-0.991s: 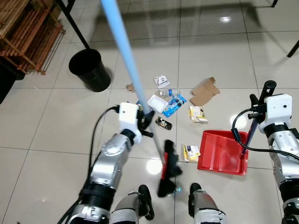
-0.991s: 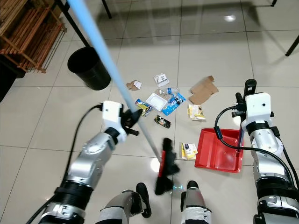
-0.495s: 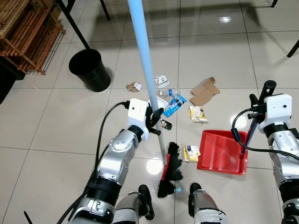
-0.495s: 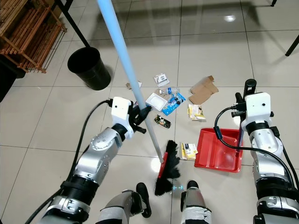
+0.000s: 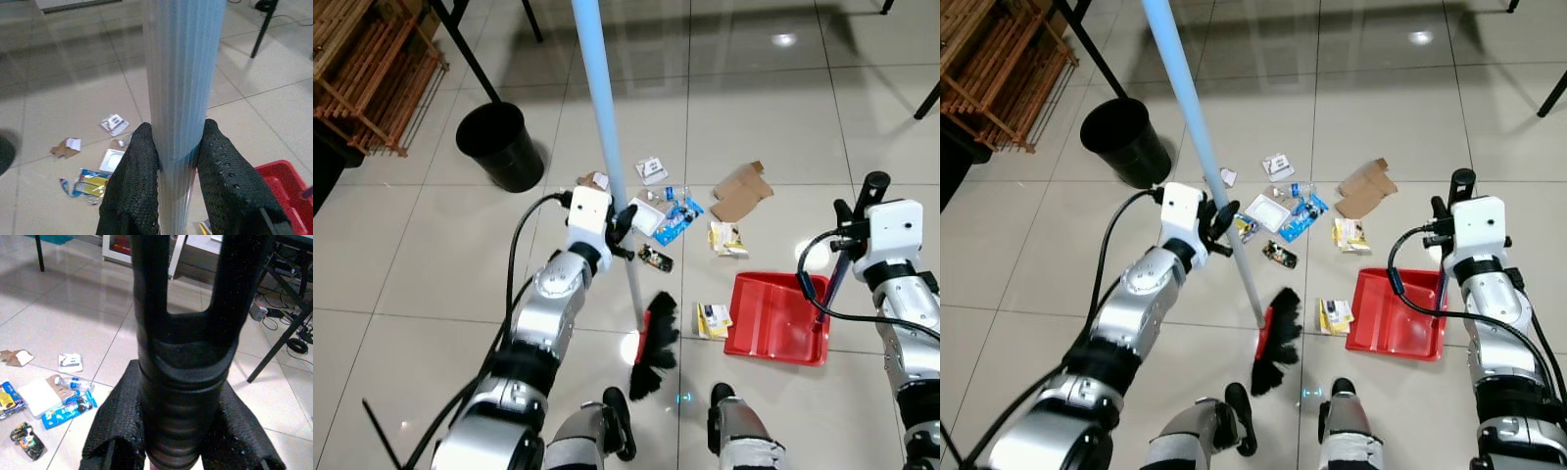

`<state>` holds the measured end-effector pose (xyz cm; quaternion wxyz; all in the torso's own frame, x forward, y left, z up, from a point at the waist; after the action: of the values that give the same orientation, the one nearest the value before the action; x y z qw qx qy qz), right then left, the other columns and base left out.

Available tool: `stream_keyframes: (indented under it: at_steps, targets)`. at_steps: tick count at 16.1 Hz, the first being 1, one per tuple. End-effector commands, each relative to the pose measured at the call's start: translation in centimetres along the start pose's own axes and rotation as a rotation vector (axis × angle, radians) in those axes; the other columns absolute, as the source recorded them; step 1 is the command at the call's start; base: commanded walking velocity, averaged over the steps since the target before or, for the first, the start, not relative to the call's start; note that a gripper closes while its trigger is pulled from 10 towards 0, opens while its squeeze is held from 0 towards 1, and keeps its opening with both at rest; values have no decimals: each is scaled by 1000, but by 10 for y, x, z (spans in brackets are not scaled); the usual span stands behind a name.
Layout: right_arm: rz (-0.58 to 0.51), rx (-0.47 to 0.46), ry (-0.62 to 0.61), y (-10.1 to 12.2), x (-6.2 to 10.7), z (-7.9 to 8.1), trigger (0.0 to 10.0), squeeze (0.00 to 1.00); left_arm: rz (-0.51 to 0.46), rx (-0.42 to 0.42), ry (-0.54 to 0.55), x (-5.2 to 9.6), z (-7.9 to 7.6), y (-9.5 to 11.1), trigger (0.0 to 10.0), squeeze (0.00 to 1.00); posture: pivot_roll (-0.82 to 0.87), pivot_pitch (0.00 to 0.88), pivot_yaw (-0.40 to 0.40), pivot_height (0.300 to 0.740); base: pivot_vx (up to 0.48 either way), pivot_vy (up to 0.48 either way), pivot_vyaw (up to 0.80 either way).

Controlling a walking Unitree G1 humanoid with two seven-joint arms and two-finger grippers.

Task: Sweep floor

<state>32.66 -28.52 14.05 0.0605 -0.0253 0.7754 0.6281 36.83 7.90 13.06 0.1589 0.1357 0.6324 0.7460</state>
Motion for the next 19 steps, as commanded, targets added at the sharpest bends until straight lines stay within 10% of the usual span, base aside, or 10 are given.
stream_keyframes:
  at_steps: [1,5,19]
  targets:
    - [61,-30,27,-15,6,11,10000,0,-44,-38,72,-1,18,8,10000,0,-186,329,213,740,0,0,0]
    - [61,-35,28,-15,7,12,10000,0,-50,-47,105,-6,23,11,10000,0,-187,329,212,740,0,0,0]
    - [63,-53,47,-15,7,21,10000,0,-265,-38,-16,-46,-43,82,10000,0,-197,326,203,740,0,0,0]
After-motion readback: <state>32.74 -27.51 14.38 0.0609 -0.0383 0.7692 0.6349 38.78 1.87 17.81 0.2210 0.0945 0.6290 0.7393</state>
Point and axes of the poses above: a point about 5 cm out from each wrist's last joint towards the gripper, its own x axis pointing back from the gripper into the wrist, its own y axis along the axis of the wrist's last joint, z = x × y, the point moved 1 cm from there along -x, pointing out of the wrist towards the gripper, and after that the axes turned 9 degrees about -x, right-handed, at the moved point
